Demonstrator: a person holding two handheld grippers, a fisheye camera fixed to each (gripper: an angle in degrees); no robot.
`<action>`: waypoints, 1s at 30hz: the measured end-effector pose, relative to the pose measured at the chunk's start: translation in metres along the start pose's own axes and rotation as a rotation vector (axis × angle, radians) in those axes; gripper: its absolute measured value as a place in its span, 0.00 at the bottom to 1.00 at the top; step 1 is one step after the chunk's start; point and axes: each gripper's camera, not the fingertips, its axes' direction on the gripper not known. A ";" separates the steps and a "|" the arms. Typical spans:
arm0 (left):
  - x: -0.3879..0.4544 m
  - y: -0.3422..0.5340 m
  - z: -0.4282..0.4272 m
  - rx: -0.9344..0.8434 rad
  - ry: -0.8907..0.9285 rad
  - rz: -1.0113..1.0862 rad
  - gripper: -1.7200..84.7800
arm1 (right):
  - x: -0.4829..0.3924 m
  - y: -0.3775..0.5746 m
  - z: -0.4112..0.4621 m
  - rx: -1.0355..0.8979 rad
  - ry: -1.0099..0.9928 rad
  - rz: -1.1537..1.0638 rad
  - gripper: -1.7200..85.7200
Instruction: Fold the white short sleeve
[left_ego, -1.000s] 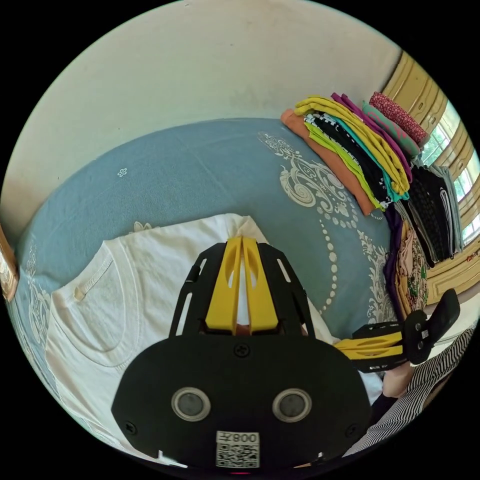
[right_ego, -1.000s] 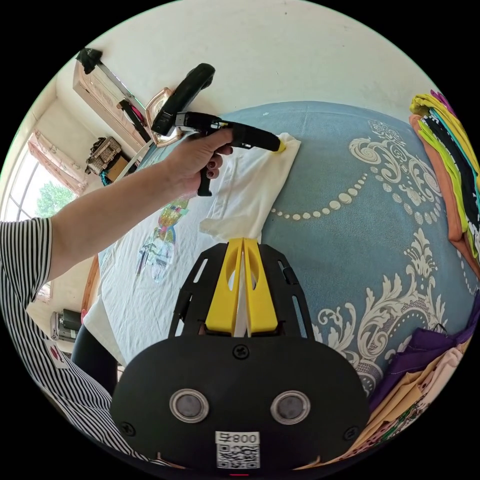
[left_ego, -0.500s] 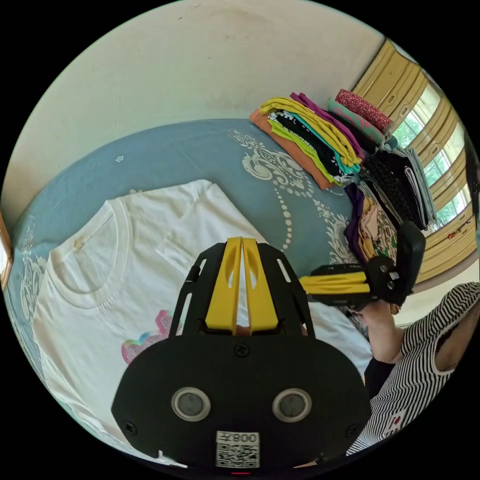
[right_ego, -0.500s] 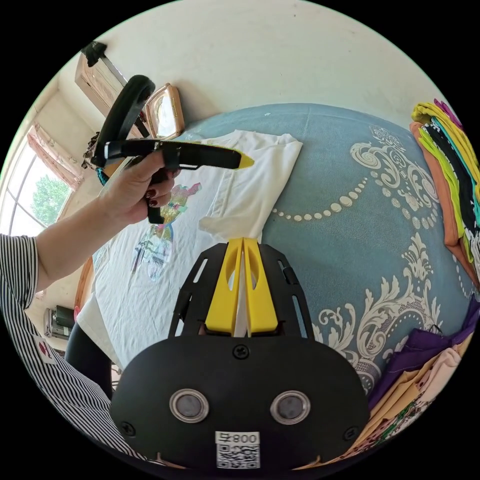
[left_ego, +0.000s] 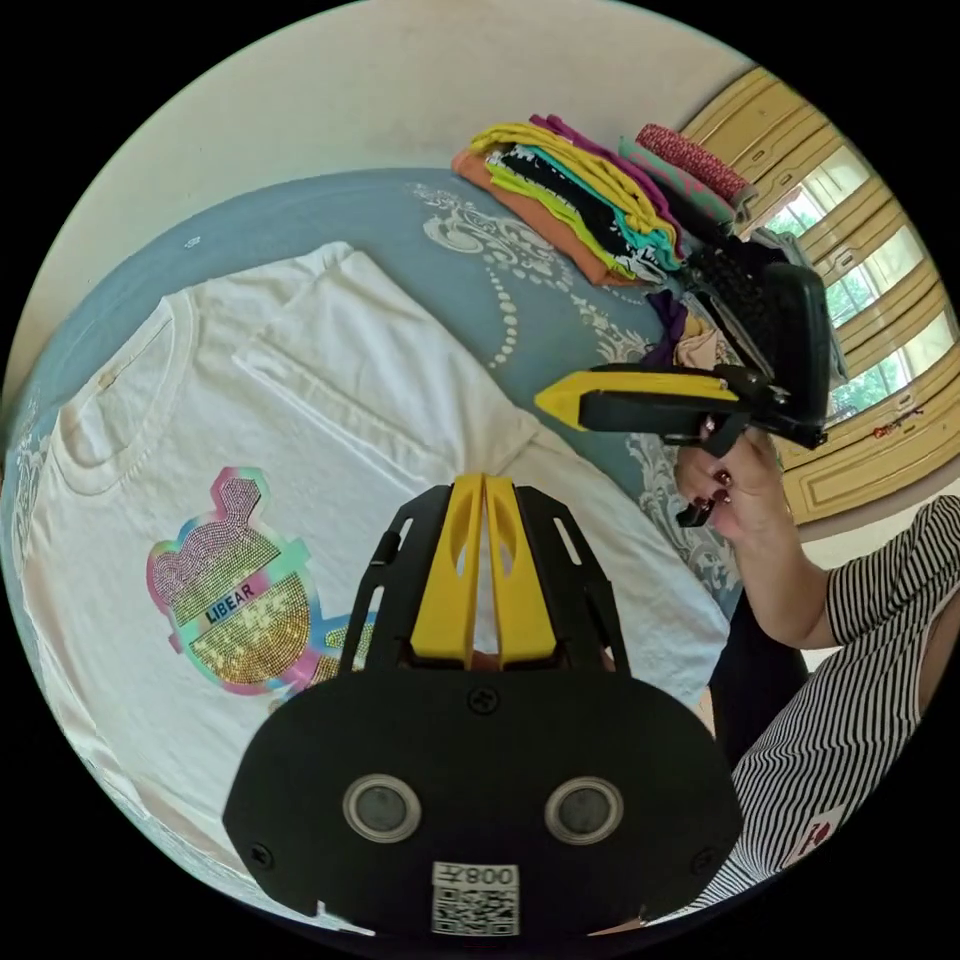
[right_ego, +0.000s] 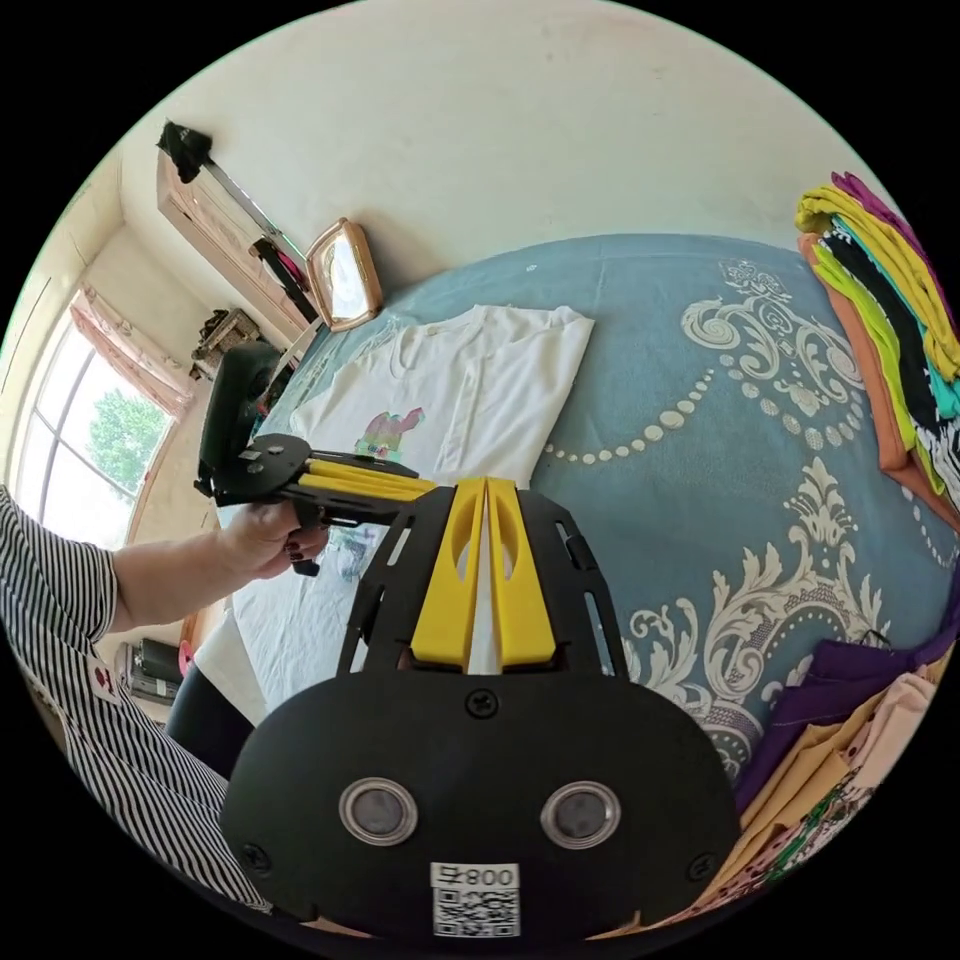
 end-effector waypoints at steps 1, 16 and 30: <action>-0.002 0.004 0.001 0.004 0.016 -0.004 0.02 | -0.005 -0.011 0.000 -0.040 0.016 -0.012 0.02; -0.118 0.272 -0.016 0.447 -0.070 -0.507 0.03 | -0.061 -0.096 -0.114 -0.168 0.159 0.077 0.02; -0.262 0.562 0.047 0.771 -0.109 -1.110 0.12 | -0.258 -0.285 -0.168 -0.259 0.017 -0.162 0.03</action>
